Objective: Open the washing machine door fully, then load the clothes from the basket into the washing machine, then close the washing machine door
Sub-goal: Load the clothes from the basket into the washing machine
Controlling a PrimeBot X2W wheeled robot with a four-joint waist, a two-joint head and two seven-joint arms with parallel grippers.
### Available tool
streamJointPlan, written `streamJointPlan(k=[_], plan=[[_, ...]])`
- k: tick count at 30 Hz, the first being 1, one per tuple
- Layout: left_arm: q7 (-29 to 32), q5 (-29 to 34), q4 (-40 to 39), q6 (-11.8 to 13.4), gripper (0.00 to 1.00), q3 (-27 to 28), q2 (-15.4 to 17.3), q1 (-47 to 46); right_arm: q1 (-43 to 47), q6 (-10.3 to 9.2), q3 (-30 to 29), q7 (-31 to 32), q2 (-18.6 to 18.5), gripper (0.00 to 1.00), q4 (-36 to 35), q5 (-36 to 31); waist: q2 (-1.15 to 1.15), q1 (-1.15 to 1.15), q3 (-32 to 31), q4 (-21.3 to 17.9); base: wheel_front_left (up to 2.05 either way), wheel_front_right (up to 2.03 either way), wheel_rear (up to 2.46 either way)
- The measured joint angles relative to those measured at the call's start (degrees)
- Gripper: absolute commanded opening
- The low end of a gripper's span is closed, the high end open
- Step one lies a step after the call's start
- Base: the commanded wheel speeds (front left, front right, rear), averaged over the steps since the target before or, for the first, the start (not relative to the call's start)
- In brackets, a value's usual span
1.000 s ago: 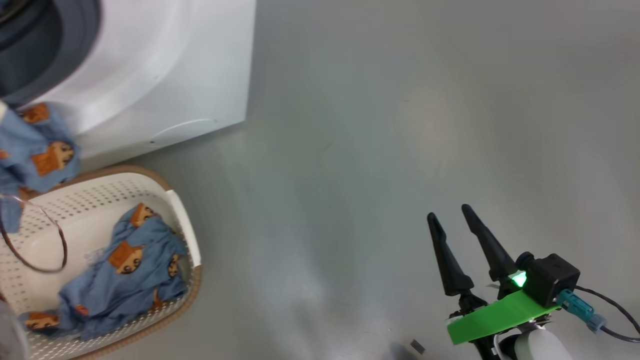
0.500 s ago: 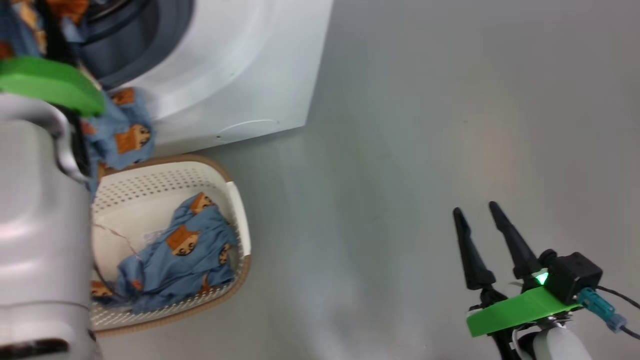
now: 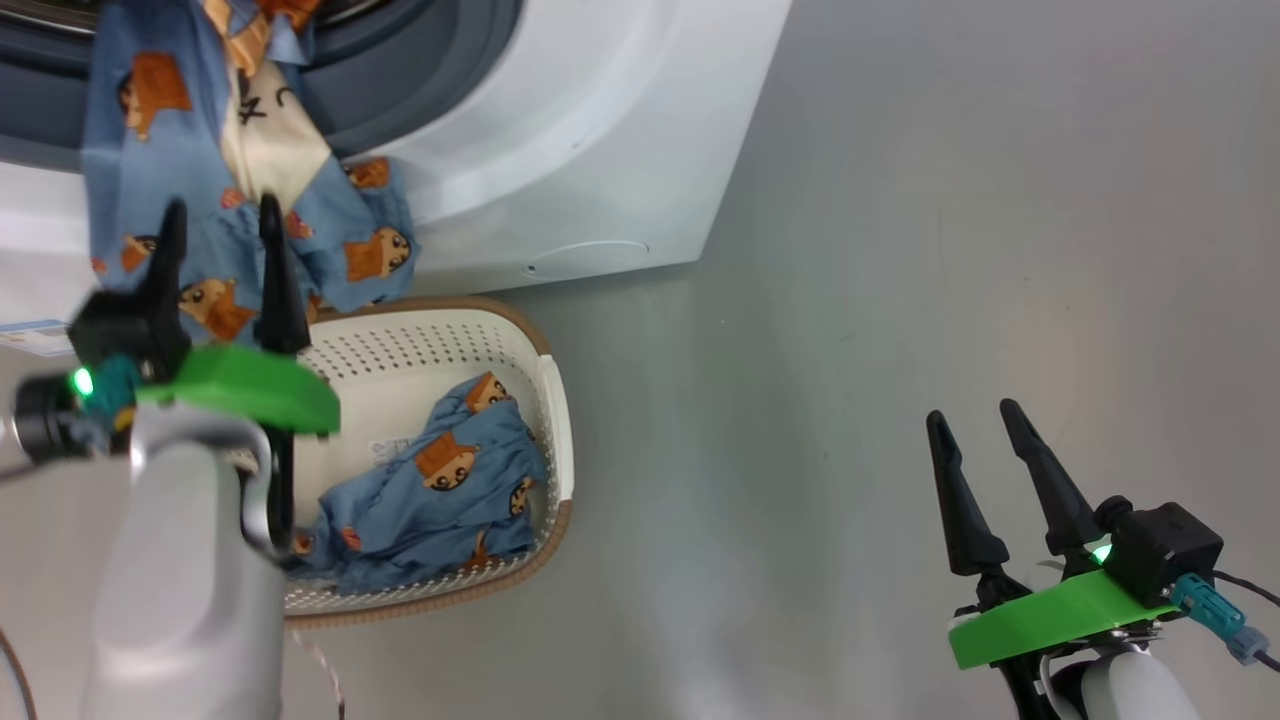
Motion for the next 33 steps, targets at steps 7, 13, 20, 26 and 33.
streamJointPlan(k=[7,13,20,26,33], plan=[[0.0,-1.9,-6.3,0.5,1.00,-0.1,-0.9,8.8,0.1,0.00,-1.2,0.0,0.0,1.00,0.1,-0.3,0.00,0.00,-1.9,1.1,0.00,0.00,0.00],[0.0,-3.5,-10.0,1.5,1.00,-0.3,-1.0,15.3,0.6,0.00,-1.6,0.0,-0.1,1.00,0.1,-1.0,0.00,0.00,-3.1,2.3,0.00,0.00,0.00],[0.0,-4.3,-14.4,2.0,1.00,-1.2,-1.0,21.5,0.7,0.00,-2.2,0.0,-0.1,1.00,-0.1,-1.8,0.00,0.00,-3.2,3.8,0.00,0.00,0.00],[0.6,-5.1,-17.5,2.1,1.00,-1.7,-1.0,25.3,0.7,0.00,-3.0,0.0,-0.1,1.00,-0.1,-3.2,0.00,0.00,-3.1,4.6,0.00,0.00,0.00],[2.0,-6.1,-22.7,3.1,1.00,-1.5,-0.9,29.2,0.7,0.00,-3.0,0.0,-0.1,1.00,-0.1,-3.4,0.00,0.00,-3.4,5.3,0.00,0.00,0.00]])
